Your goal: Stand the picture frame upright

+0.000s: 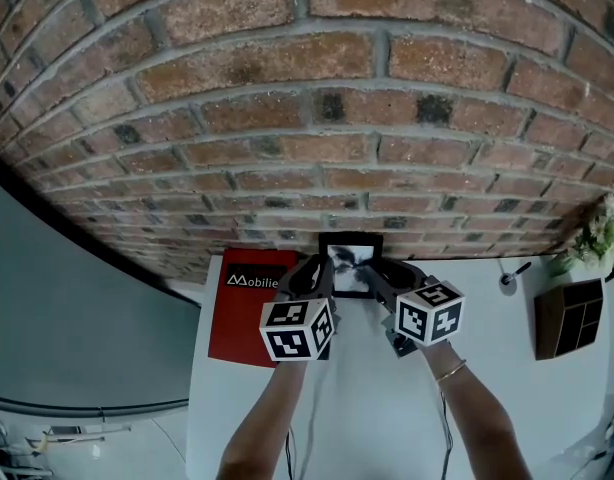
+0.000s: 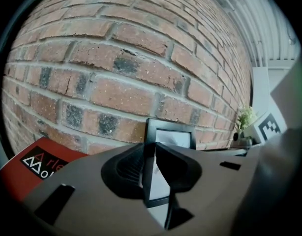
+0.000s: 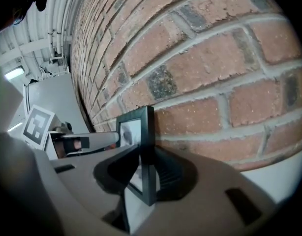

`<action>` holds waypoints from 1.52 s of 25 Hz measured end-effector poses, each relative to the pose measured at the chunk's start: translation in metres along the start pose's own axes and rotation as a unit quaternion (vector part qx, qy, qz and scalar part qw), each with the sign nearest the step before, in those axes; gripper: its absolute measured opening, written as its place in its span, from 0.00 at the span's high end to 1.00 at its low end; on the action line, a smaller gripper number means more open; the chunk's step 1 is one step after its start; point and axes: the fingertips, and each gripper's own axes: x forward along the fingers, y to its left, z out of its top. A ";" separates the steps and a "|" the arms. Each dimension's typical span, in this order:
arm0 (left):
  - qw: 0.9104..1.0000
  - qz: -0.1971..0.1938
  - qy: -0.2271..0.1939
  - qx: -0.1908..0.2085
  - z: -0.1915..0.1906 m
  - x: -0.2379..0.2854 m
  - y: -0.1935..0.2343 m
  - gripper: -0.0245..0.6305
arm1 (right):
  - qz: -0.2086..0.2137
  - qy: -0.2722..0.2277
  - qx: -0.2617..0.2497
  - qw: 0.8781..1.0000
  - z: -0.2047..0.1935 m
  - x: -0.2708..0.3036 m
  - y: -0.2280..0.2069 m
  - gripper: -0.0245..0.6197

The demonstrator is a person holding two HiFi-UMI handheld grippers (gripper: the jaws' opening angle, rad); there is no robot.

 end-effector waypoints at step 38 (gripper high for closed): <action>1.000 -0.009 -0.004 -0.016 0.002 0.010 0.001 0.84 | -0.009 -0.007 0.005 1.000 0.007 0.003 -0.015 0.81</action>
